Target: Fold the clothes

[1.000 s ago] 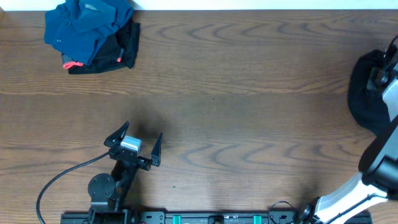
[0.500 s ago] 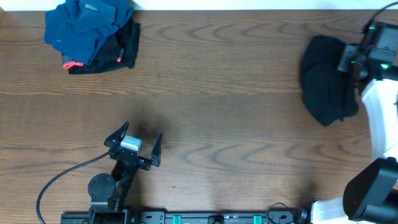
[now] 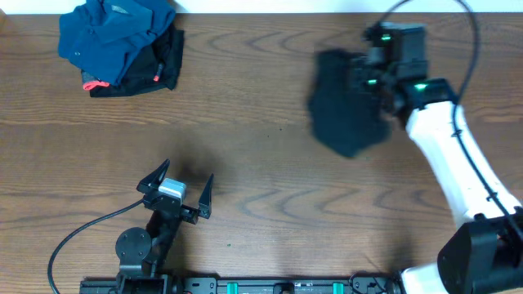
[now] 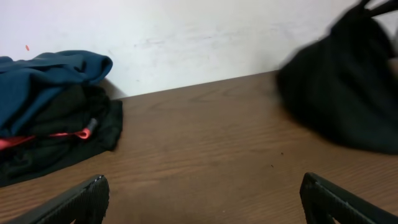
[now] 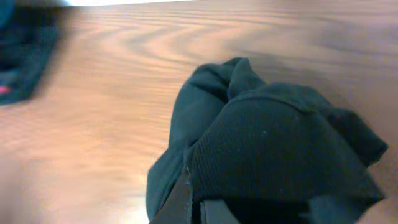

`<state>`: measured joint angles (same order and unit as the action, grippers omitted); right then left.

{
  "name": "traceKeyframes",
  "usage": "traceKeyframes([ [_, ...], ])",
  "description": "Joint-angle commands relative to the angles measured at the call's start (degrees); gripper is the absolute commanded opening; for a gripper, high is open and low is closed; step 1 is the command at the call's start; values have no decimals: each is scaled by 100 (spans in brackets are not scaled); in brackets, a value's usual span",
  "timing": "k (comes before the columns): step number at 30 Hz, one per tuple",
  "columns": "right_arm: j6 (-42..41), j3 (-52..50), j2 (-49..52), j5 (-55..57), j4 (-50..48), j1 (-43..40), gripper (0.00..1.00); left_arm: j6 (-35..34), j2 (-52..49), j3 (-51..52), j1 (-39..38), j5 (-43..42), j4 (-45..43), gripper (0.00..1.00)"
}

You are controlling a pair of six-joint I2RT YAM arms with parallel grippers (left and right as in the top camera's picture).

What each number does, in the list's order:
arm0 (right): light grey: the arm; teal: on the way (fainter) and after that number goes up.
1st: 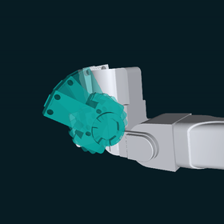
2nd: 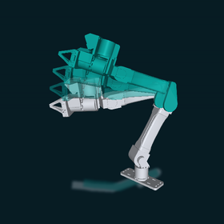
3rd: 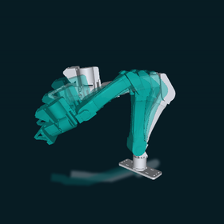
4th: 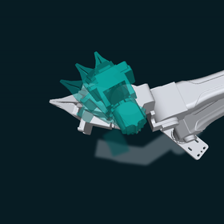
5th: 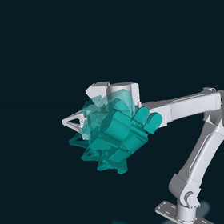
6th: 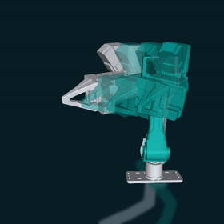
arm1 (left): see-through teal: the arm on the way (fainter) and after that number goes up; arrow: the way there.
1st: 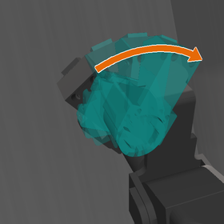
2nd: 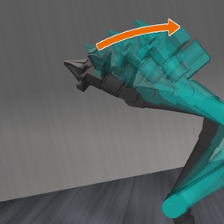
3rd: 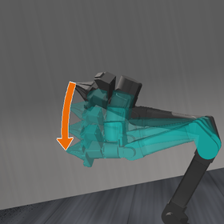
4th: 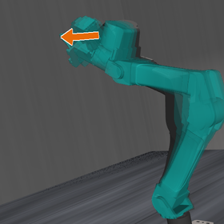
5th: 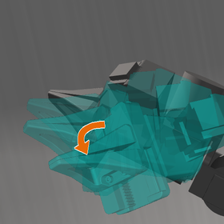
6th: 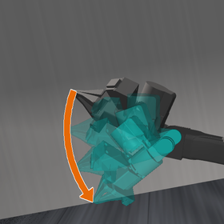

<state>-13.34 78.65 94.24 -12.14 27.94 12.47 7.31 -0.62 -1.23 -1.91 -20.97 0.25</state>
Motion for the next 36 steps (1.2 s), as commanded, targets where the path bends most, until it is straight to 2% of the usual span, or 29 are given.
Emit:
traceKeyframes([
  [1,-400,125,-177,-955,-199,597,1,-48,33,101,24,-37,212,98],
  [3,-398,149,-205,-883,-254,855,4,-48,33,101,24,-37,212,98],
  [5,-393,177,-234,-662,-289,979,15,-48,33,101,24,-37,212,98],
  [6,-396,186,-249,-420,-264,988,17,-48,33,101,24,-37,212,98],
  [11,-398,186,-273,1414,256,728,23,-48,33,101,24,-37,212,98],
  [14,-396,186,-273,1812,568,481,28,-48,33,101,24,-37,212,98],
  [17,-398,186,-260,1198,758,289,41,-48,33,101,24,-37,212,98],
  [21,-391,181,-116,-33,748,315,48,-48,33,101,24,-37,212,98],
  [27,-229,181,398,-446,278,914,61,-48,33,101,24,-37,212,98],
  [36,-490,181,1443,-529,-811,1779,62,-48,33,101,24,-37,212,98],
])
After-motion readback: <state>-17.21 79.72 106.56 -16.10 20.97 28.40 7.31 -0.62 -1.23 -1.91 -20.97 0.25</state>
